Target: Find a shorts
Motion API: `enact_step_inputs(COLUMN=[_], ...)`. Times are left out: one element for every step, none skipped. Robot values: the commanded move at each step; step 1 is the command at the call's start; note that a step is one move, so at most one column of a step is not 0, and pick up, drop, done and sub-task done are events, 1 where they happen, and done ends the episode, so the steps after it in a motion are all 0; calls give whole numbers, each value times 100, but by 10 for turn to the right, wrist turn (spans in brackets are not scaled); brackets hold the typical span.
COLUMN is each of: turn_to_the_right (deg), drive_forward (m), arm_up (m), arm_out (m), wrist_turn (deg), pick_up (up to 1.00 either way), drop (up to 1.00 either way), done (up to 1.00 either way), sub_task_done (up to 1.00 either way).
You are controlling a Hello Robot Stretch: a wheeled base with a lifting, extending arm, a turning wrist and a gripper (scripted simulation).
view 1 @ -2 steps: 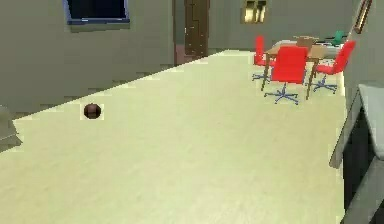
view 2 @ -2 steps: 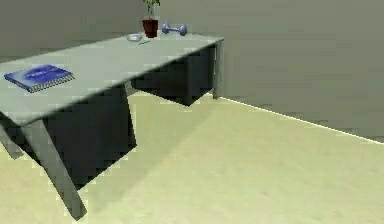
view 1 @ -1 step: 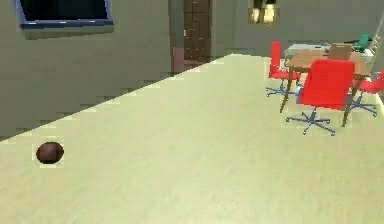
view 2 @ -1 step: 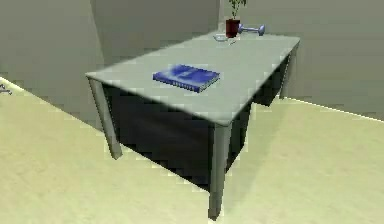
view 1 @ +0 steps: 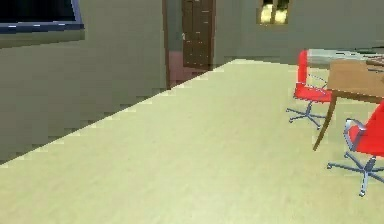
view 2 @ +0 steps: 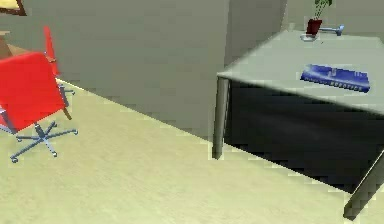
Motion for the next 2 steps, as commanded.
enact_step_inputs(turn_to_the_right=[30,0], drive_forward=[0,100], arm_up=[0,0], arm_out=[0,0], wrist_turn=[0,0], pick_up=[0,0], drop=[0,0], done=[0,0], sub_task_done=[0,0])
